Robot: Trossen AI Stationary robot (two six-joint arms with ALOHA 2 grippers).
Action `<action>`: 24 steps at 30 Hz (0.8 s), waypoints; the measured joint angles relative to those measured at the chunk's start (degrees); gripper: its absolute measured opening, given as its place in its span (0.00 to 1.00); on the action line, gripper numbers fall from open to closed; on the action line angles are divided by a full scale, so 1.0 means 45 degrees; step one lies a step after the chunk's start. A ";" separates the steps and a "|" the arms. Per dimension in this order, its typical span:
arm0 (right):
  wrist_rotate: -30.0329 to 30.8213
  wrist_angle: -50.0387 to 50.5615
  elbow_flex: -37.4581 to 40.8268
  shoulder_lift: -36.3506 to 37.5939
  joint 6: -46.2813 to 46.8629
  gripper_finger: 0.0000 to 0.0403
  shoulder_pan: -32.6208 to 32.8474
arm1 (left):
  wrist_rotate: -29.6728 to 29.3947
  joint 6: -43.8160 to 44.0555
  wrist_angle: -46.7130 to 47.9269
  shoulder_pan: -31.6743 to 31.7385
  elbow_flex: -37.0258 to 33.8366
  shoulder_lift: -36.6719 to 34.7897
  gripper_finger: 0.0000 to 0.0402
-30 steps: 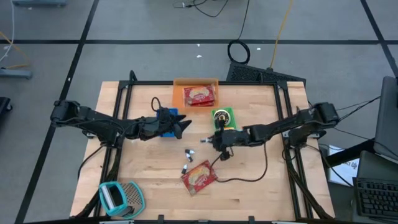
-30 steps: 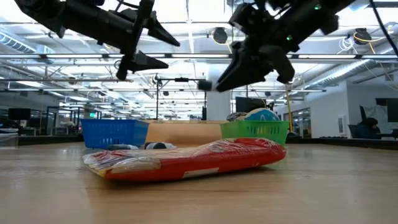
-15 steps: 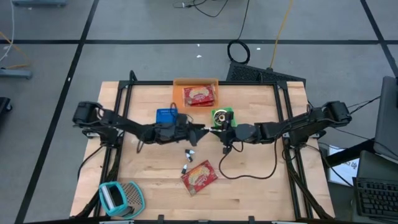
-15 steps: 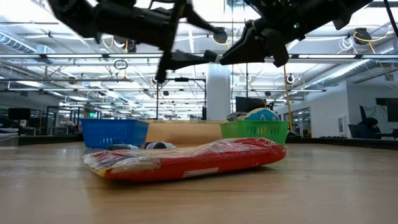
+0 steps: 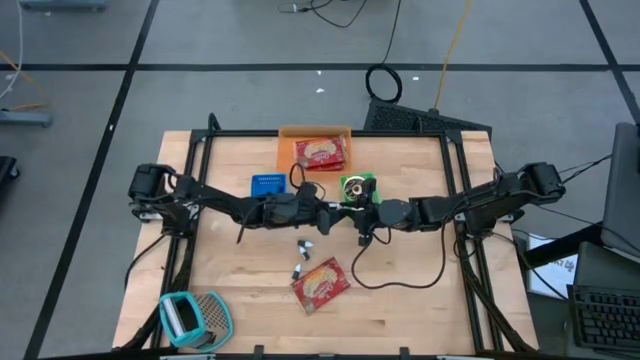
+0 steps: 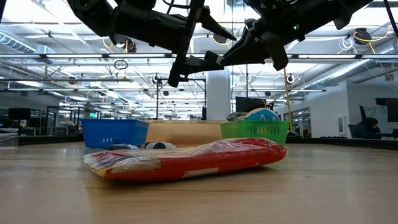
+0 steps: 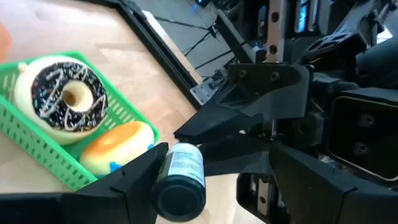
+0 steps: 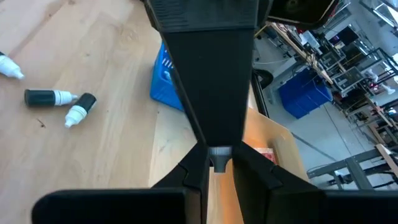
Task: Pick & Place Food Item
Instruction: Put the green food coloring bottle into the blue bin
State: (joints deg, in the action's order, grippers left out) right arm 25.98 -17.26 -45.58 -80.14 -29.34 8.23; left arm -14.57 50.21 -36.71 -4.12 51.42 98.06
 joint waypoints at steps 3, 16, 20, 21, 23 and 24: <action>0.0236 0.0143 0.0000 0.0000 -0.0116 0.10 0.0000 | 0.0428 0.0331 0.0059 0.0107 -0.0002 0.0004 0.69; 0.0289 0.0530 -0.0015 0.0015 0.0006 0.11 0.0024 | 0.1706 0.0627 0.0574 0.0730 -0.0034 0.0009 0.29; 0.0408 0.0580 -0.0015 0.0015 0.0003 0.12 0.0024 | 0.1738 0.0236 0.0606 0.0897 -0.0044 0.0009 0.18; 0.0437 0.0600 -0.0015 0.0015 0.0174 0.12 0.0049 | 0.1773 -0.0107 0.0603 0.0937 -0.0044 0.0009 0.17; 0.0493 0.0665 -0.0010 0.0015 0.1054 0.14 0.0087 | 0.1813 -0.0808 0.0611 0.1025 -0.0044 0.0009 0.16; 0.0452 0.0709 -0.0010 0.0015 0.1511 0.16 0.0084 | 0.1802 -0.1096 0.0629 0.1057 -0.0044 0.0009 0.16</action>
State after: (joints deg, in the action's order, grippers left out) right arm 28.01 -14.07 -45.63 -80.07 -22.54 8.61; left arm -6.46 45.28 -33.88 0.63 51.22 98.10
